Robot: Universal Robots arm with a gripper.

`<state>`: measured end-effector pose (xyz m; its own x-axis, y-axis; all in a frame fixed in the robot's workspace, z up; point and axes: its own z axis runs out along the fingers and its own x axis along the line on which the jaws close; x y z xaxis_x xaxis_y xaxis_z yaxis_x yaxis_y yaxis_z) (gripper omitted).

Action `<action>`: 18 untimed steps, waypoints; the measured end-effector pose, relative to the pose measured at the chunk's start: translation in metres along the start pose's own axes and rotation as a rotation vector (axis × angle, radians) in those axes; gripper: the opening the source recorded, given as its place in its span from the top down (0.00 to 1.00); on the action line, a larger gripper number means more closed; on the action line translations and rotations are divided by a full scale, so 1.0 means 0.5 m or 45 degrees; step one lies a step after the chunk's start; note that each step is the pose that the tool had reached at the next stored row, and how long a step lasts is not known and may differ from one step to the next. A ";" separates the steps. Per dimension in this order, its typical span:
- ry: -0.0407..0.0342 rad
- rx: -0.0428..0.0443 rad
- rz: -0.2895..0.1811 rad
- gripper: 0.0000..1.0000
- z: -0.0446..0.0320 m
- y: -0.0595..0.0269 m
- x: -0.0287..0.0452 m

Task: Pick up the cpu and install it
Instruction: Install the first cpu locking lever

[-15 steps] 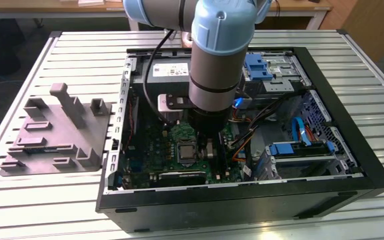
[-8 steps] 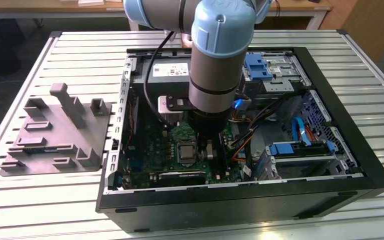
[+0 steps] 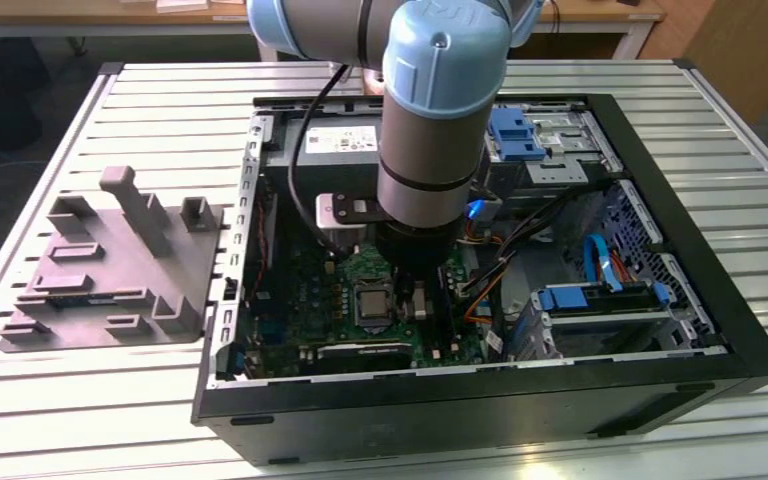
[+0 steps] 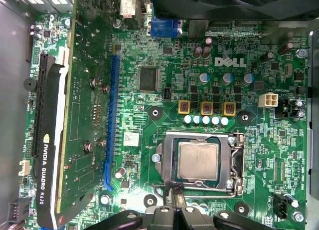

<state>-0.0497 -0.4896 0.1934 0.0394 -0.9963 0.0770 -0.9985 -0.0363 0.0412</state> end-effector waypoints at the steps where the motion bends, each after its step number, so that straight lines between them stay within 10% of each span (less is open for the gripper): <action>1: 0.0001 0.001 -0.002 0.89 0.003 0.000 0.000; 18: 0.0013 0.020 -0.013 0.89 0.012 0.000 -0.001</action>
<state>-0.0498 -0.4896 0.1872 0.0495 -0.9958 0.0776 -0.9985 -0.0475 0.0266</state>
